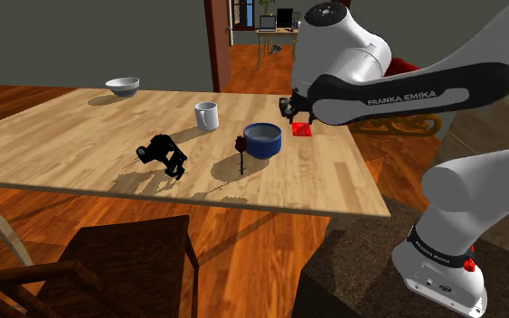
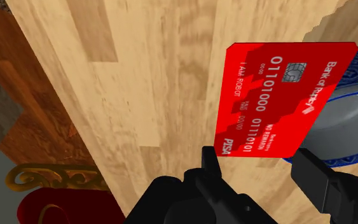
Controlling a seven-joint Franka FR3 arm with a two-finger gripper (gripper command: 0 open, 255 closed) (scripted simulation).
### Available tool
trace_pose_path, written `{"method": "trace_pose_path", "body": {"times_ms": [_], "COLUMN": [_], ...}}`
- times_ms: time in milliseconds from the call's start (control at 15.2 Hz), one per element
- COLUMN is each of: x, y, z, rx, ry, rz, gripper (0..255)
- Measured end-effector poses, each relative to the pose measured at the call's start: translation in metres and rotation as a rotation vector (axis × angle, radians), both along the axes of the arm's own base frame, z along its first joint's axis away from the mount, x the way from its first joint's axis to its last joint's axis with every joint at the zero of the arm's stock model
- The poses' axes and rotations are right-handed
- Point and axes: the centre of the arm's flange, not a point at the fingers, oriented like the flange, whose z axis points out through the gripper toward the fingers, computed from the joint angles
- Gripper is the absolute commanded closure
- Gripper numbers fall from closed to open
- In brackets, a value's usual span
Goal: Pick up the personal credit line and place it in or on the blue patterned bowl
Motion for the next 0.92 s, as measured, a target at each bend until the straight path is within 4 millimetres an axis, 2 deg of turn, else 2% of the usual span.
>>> {"method": "trace_pose_path", "body": {"times_ms": [396, 726, 924], "x": [0.080, 0.150, 0.162], "y": [-0.007, -0.010, -0.013], "z": [0.007, 0.002, -0.004], "rx": [0.000, 0.001, 0.001], "ry": [0.001, 0.004, 0.001], "rz": [0.000, 0.002, 0.000], "gripper": [255, 255, 255]}}
